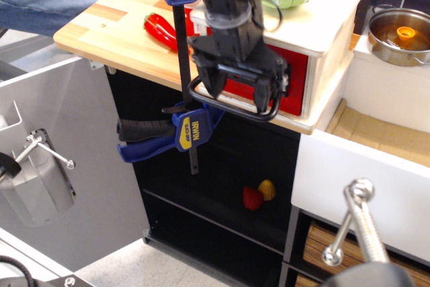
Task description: Open drawer of box
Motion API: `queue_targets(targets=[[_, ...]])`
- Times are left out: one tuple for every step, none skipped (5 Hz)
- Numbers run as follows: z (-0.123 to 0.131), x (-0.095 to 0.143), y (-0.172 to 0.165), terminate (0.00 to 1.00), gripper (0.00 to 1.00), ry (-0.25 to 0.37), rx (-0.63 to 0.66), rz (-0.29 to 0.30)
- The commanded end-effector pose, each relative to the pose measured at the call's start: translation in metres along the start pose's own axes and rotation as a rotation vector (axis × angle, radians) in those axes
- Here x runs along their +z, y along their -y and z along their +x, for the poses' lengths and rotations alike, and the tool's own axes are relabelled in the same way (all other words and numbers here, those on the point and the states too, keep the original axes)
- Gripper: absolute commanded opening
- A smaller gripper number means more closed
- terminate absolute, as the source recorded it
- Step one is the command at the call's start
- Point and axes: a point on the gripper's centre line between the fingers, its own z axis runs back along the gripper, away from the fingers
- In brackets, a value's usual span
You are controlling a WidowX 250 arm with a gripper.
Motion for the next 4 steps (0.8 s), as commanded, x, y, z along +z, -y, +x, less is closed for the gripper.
queue_targets(targets=[[-0.014,-0.029,0.014,0.00,1.00,-0.061,-0.032,0.033],[-0.028,-0.021,0.010,0.00,1.00,-0.128,-0.029,0.008],[-0.058,-0.016,0.009,0.00,1.00,-0.275,-0.045,-0.030],[-0.086,-0.013,0.006,0.00,1.00,-0.311,-0.080,-0.036]])
